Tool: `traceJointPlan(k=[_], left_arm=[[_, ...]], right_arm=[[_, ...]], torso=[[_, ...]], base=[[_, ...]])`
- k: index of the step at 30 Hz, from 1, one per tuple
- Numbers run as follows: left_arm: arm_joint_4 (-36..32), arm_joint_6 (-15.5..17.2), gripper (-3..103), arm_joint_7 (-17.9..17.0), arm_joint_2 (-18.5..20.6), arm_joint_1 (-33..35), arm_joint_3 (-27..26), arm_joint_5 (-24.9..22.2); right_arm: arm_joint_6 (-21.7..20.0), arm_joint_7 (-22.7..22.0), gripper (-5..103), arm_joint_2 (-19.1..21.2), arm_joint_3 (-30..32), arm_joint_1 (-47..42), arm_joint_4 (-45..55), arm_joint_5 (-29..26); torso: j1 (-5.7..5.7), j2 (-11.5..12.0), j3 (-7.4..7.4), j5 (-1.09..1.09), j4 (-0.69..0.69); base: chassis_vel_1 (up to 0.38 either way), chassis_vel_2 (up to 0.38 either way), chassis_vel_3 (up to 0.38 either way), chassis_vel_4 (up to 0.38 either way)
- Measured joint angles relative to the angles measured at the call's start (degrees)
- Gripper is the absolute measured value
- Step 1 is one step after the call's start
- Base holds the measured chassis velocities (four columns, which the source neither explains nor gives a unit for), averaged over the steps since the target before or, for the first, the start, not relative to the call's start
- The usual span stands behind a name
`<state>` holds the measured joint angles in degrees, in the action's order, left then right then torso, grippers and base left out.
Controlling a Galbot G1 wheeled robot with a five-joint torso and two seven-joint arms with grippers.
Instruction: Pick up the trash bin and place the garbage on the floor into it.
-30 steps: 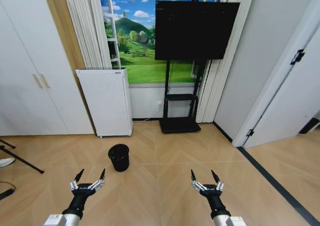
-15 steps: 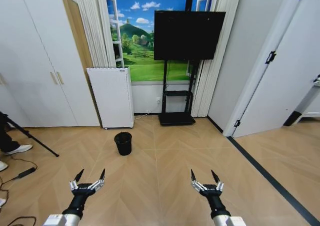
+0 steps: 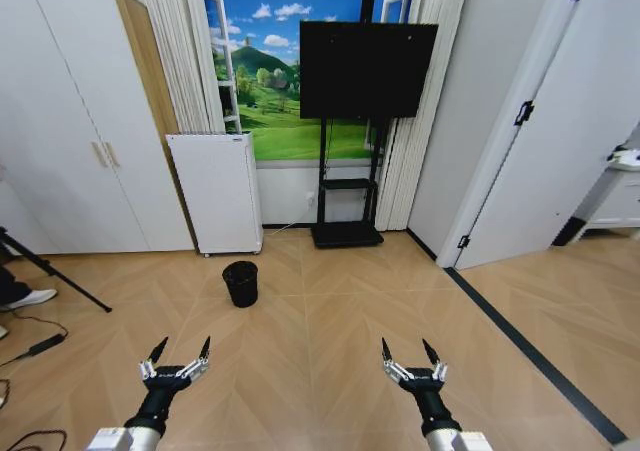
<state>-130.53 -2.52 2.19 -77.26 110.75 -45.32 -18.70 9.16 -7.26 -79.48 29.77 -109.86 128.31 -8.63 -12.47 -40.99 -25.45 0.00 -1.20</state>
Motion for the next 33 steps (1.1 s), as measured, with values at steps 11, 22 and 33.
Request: traceJointPlan(k=[11, 22, 33], left_arm=[[0.00, 0.00, 100, 0.01, 0.00, 0.00, 0.00, 0.00], [0.00, 0.00, 100, 0.01, 0.00, 0.00, 0.00, 0.00], [0.00, 0.00, 100, 0.01, 0.00, 0.00, 0.00, 0.00]], right_arm=[[0.00, 0.00, 100, 0.00, 0.00, -0.02, 0.00, 0.00], [0.00, 0.00, 100, 0.00, 0.00, -0.02, 0.00, 0.00], [0.00, 0.00, 100, 0.00, 0.00, -0.02, 0.00, 0.00]], torso=[[0.02, 0.00, 0.00, 0.00, 0.01], [0.02, -0.01, 0.00, 0.00, 0.01], [0.01, -0.01, 0.01, 0.00, 0.01]], base=[[0.000, 0.000, 0.000, 0.000], [0.000, 0.000, 0.000, 0.000], [0.000, 0.000, 0.000, 0.000]])
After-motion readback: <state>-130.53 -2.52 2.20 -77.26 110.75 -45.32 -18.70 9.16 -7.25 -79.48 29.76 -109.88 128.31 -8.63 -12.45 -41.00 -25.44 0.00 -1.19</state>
